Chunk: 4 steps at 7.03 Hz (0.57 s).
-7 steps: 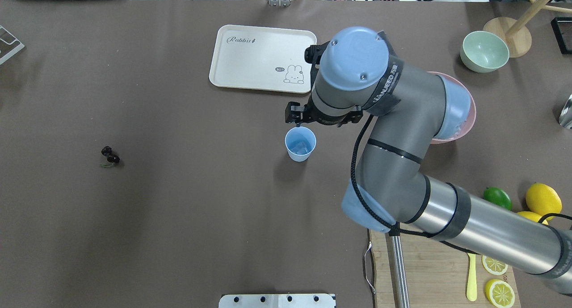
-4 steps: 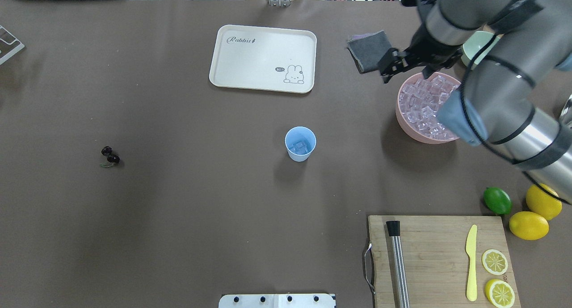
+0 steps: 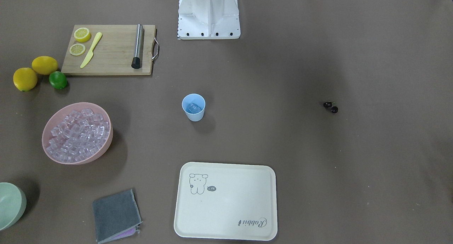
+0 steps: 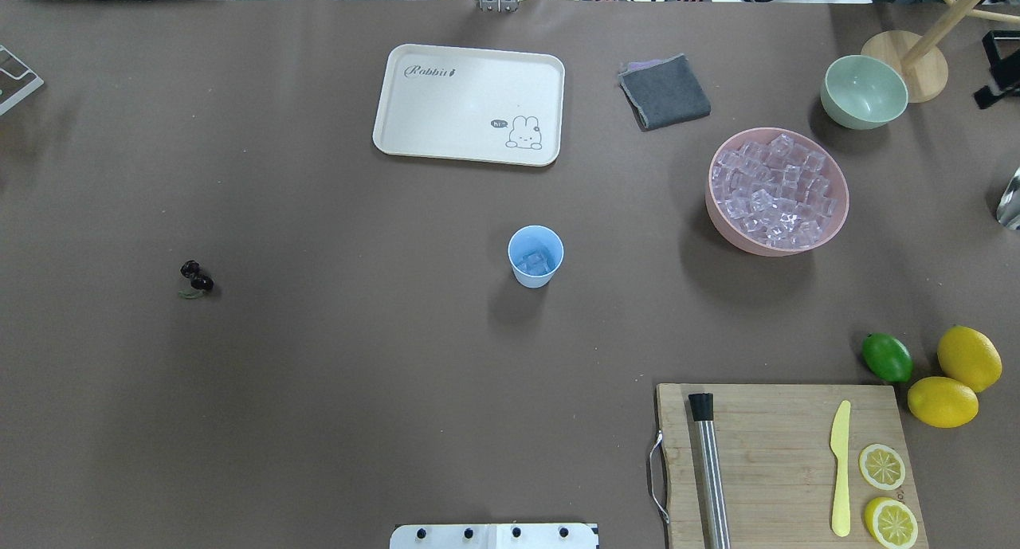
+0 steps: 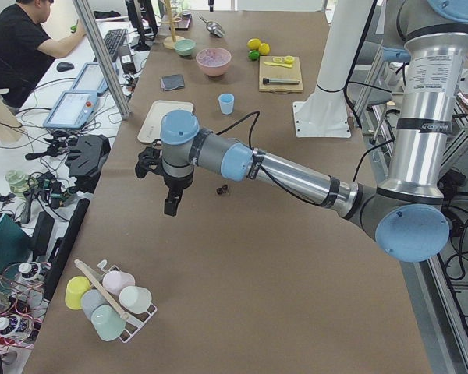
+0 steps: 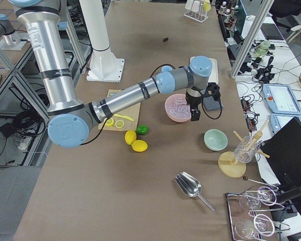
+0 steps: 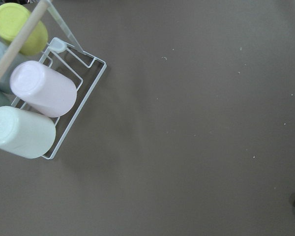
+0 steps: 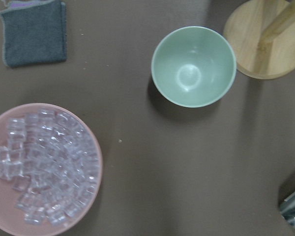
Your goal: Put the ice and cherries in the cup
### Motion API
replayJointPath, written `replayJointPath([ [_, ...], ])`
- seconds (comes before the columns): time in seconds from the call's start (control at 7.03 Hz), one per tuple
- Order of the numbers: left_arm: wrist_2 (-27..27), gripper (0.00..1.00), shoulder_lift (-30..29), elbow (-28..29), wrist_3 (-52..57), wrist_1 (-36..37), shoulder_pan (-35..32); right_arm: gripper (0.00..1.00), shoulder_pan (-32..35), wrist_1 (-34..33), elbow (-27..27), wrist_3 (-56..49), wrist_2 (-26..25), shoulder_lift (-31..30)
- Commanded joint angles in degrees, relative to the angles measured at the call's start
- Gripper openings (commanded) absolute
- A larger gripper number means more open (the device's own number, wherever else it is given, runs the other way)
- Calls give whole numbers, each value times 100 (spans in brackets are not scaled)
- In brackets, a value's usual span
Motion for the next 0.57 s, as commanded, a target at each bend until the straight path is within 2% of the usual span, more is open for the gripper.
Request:
replayJointPath([
  [0.0,40,98,-382,-4,-1572,-413,1215,99,832,-11,-1,-1224,37,-732],
  [0.28,1352,98,-1032,197,-2444,-492,2655,99,966,77,218,-1279,37,-1093],
  [0.43,1368,98,-983,311,-2473,-501,2723,99,1037,68,246,-1279,71,-1120],
])
